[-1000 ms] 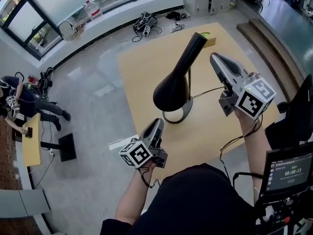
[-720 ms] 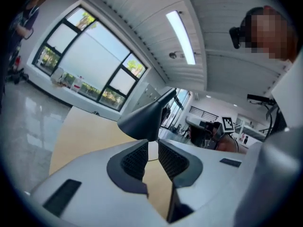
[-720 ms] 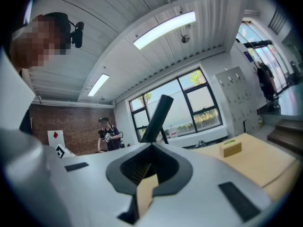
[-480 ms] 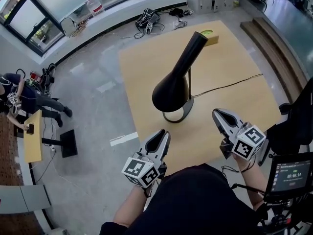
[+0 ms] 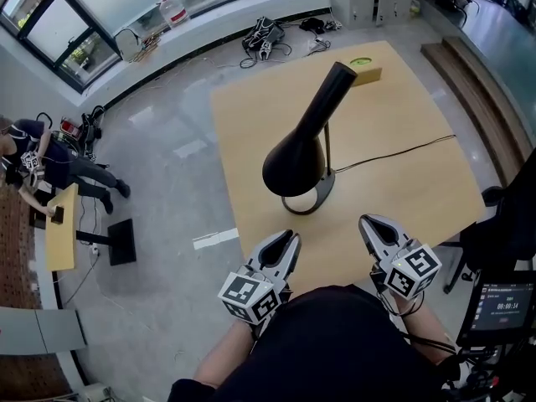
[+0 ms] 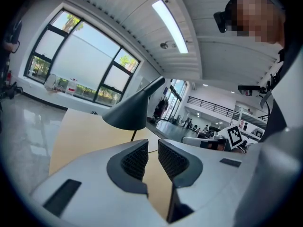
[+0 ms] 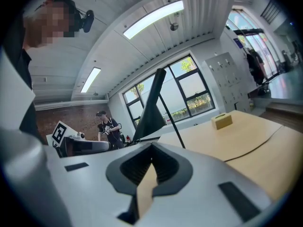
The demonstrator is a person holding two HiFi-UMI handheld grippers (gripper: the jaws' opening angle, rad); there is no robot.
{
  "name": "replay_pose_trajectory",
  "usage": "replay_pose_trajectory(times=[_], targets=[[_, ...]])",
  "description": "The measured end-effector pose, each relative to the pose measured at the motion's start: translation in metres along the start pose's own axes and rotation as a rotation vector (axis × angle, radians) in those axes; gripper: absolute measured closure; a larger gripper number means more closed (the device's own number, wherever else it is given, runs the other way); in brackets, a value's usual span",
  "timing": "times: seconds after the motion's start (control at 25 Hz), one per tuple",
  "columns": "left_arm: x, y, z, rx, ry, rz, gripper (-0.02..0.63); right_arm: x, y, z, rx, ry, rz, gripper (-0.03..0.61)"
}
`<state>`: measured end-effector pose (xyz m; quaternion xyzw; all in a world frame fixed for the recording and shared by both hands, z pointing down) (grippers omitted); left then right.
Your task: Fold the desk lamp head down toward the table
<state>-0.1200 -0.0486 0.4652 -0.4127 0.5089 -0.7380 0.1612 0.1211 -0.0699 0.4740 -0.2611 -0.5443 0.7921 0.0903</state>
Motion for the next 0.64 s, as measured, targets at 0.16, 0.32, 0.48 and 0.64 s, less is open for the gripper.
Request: replay_pose_trajectory(times=[0.16,0.32,0.48,0.64], targets=[[0.0049,-0.0035,-0.0065,0.003,0.008,0.010,0.545,0.0020,0.0005,0.0058,-0.013,-0.006,-0.020,0.574],[0.0002,-0.0055,-0.0061,0.014,0.008,0.038,0.545,0.0034,0.0028,0.0056,-0.017,0.004,-0.043,0.574],[-0.0027,-0.0041,-0.0060,0.014,0.009,0.053,0.544,0.0053,0.0006,0.0050,-0.003,0.014,-0.045,0.574],[-0.0010,-0.0056,-0.0032,0.009,0.011,0.055,0.543,0.0032,-0.0015,0.0054,-0.001,0.013,-0.059,0.574]])
Point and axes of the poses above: the fingertips, and each gripper's own axes: z forward along the fingers, x to its left, y out of its top, the point moved 7 cm from there along -z, backward along the fingers, and after that the axes turned 12 degrees about -y, right-handed, at the moved point
